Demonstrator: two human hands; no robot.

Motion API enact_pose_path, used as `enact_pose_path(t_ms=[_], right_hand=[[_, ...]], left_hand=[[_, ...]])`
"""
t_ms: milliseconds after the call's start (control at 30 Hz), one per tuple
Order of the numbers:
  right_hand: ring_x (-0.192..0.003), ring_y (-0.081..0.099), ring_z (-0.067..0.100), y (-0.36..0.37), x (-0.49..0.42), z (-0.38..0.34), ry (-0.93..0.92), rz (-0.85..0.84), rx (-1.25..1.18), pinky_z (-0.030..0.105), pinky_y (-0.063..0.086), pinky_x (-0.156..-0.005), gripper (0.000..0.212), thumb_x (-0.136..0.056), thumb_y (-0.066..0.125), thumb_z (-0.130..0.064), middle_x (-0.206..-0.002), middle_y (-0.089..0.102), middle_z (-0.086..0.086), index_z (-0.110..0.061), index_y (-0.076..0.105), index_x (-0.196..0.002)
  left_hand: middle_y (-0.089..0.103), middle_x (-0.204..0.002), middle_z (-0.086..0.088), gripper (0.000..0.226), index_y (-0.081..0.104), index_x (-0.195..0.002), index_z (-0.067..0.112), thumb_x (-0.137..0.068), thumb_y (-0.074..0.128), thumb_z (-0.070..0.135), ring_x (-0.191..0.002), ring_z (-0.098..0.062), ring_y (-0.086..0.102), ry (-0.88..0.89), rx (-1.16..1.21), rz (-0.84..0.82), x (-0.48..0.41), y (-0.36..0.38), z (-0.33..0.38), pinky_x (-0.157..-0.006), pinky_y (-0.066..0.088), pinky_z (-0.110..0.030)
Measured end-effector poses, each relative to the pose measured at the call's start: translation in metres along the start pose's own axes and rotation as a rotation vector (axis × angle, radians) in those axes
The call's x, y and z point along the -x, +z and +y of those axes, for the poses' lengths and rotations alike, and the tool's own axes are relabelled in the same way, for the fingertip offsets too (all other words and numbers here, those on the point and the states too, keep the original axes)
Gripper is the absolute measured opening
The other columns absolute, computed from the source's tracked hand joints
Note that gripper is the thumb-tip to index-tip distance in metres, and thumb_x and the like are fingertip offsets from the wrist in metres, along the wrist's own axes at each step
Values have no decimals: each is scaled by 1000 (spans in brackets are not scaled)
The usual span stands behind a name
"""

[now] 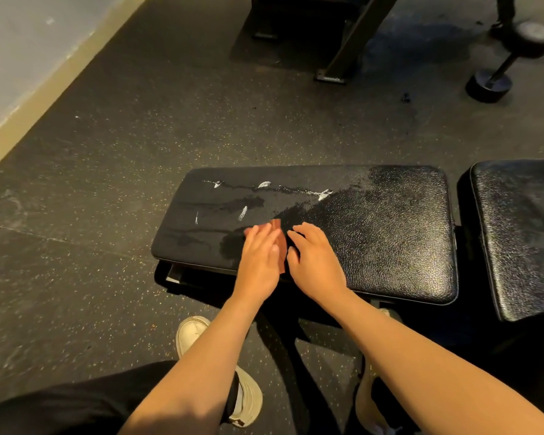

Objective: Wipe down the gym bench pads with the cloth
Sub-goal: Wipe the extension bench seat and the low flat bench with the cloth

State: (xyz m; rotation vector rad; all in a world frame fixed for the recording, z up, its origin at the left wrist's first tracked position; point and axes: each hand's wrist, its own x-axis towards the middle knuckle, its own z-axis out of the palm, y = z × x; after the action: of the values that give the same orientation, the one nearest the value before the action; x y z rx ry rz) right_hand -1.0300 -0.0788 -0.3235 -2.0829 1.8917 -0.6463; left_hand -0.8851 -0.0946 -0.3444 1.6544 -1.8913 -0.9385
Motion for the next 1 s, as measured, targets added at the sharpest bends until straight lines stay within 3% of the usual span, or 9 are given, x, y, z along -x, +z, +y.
enact_pose_path(t_ms=[133,333,467,567,633,700,833,933,1000], right_hand=[[-128,50,37,1,1,0,-57,-12,62,52,38,-113,34,-88,64,-9,-126,62,16,-1,67,-121],[-130,49,33,0,3,1,-141,-56,201,50,33,-114,40,-86,67,-21,-130,61,11,-7,67,-123],[-126,52,31,-1,0,-2,-106,-50,105,48,35,-113,36,-86,63,-11,-125,62,10,-6,65,-122],[-122,48,25,-6,0,-2,-15,-6,-63,36,38,-110,36,-91,52,-4,-124,59,7,-3,62,-126],[-124,47,25,-7,2,-1,-15,-13,-52,36,40,-109,34,-93,53,-7,-125,58,7,-3,62,-126],[-123,50,29,-3,4,3,-73,-25,30,41,41,-110,31,-92,58,-12,-123,60,9,-3,66,-121],[-126,51,31,-2,5,2,-148,-61,153,46,34,-115,32,-91,61,-23,-126,62,8,-10,69,-120],[-128,51,31,-3,6,1,-147,-66,163,48,32,-115,33,-92,62,-24,-128,63,8,-11,69,-122],[-127,51,30,-3,6,-1,-143,-64,140,49,33,-115,33,-91,63,-22,-126,64,7,-12,69,-122]], left_hand=[[23,-165,9,46,39,-154,26,-109,28,22,-155,-13,3,37,-77,-32,-10,-7,-6,-126,8,-34],[29,-162,5,48,40,-152,26,-108,20,23,-153,-20,10,-224,-127,121,0,-22,-33,-123,17,-37],[47,-148,-3,56,57,-134,10,-99,17,27,-135,-29,39,-1,-97,82,-12,-3,-6,-118,27,-43],[39,-157,1,48,50,-146,11,-105,25,18,-148,-18,25,170,-73,10,-14,7,18,-124,4,-22],[39,-155,2,45,50,-146,8,-107,30,15,-148,-15,18,240,-128,59,-9,2,17,-124,3,-24],[38,-157,-1,46,51,-145,11,-106,29,20,-150,-19,16,187,-254,93,-6,-2,-15,-125,7,-31],[29,-160,7,39,50,-142,18,-105,40,17,-153,-15,10,-156,-163,192,1,-14,-80,-118,-10,-17],[29,-159,6,42,44,-146,24,-108,27,20,-150,-12,11,-244,-98,273,14,-15,-48,-112,9,-19],[31,-156,4,42,46,-142,22,-106,25,20,-147,-13,15,-151,-101,261,21,-8,-21,-112,18,-23]])
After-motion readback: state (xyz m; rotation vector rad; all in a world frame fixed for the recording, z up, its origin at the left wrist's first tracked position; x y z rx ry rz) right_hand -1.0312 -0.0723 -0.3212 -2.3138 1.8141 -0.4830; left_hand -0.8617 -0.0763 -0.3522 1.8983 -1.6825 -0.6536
